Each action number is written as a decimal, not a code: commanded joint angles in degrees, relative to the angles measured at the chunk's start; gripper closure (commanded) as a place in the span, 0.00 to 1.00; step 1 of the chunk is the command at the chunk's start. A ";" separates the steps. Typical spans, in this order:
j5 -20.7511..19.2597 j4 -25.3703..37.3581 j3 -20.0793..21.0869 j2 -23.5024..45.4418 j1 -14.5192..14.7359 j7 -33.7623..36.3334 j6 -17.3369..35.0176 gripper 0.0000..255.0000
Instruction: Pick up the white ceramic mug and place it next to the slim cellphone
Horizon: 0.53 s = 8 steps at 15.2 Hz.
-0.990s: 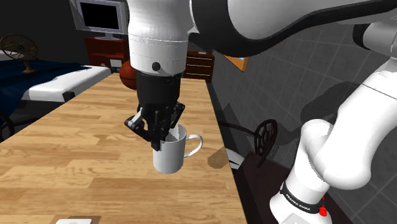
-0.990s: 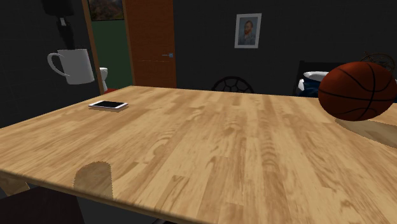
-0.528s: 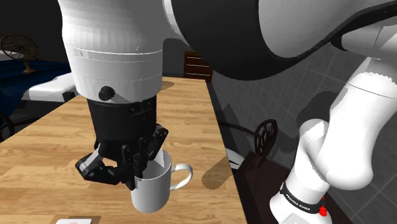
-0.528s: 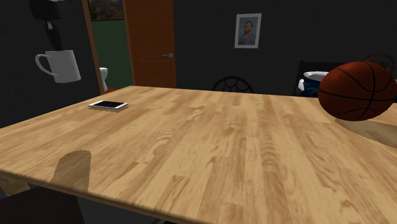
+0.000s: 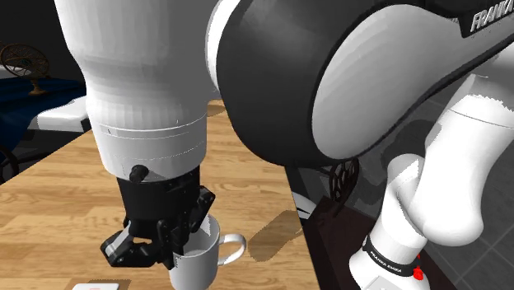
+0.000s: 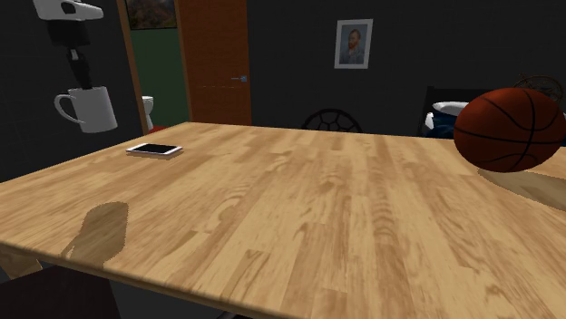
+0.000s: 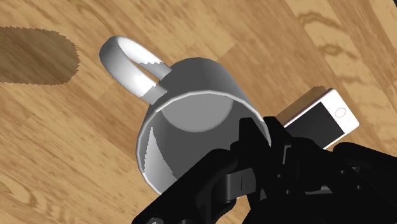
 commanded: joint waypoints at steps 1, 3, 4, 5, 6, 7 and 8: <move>-0.08 -1.36 0.05 0.10 0.03 0.13 1.47 1.00; -0.30 -2.59 0.12 0.44 0.06 0.35 2.97 1.00; -0.42 -3.19 0.16 0.63 0.07 0.47 3.72 1.00; -0.56 -3.78 0.20 0.83 0.08 0.60 4.47 1.00; -0.70 -4.35 0.23 1.05 0.10 0.73 5.22 1.00; -0.86 -4.91 0.27 1.28 0.12 0.87 5.97 1.00; -1.03 -5.46 0.31 1.53 0.13 1.02 6.71 1.00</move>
